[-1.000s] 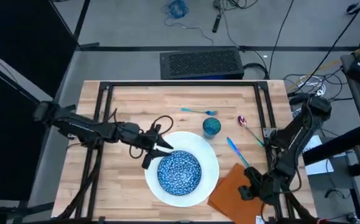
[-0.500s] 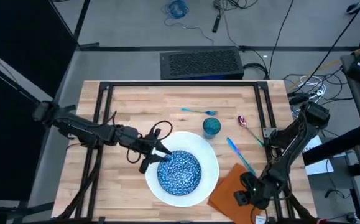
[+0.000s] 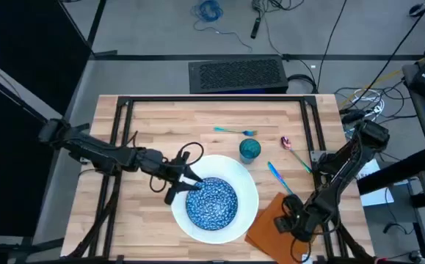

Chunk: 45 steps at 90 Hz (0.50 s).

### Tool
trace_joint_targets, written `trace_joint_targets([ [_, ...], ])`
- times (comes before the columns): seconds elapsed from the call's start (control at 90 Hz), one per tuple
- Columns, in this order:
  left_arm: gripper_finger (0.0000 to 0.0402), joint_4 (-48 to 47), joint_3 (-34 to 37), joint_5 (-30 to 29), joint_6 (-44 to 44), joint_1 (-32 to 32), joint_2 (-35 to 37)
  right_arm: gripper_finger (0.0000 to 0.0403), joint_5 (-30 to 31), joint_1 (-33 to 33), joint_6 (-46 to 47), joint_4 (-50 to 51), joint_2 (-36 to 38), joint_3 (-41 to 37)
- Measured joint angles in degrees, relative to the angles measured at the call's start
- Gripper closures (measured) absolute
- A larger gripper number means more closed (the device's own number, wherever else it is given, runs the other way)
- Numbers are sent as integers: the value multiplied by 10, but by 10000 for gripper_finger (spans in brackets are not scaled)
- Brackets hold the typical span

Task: Set table place
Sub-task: Fold the brown table napkin

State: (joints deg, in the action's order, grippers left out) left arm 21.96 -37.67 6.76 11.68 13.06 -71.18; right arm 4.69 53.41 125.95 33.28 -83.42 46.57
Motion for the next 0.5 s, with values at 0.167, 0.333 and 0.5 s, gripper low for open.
trace_joint_targets([
  [0.167,279,0,0,0,-5,-2,0,234,1,-6,-52,12,1,0],
  [0.333,279,-2,0,0,-5,-7,0,234,1,-17,-207,15,2,0],
  [0.5,279,0,0,-1,-2,-12,0,234,-5,-30,-408,8,5,0],
])
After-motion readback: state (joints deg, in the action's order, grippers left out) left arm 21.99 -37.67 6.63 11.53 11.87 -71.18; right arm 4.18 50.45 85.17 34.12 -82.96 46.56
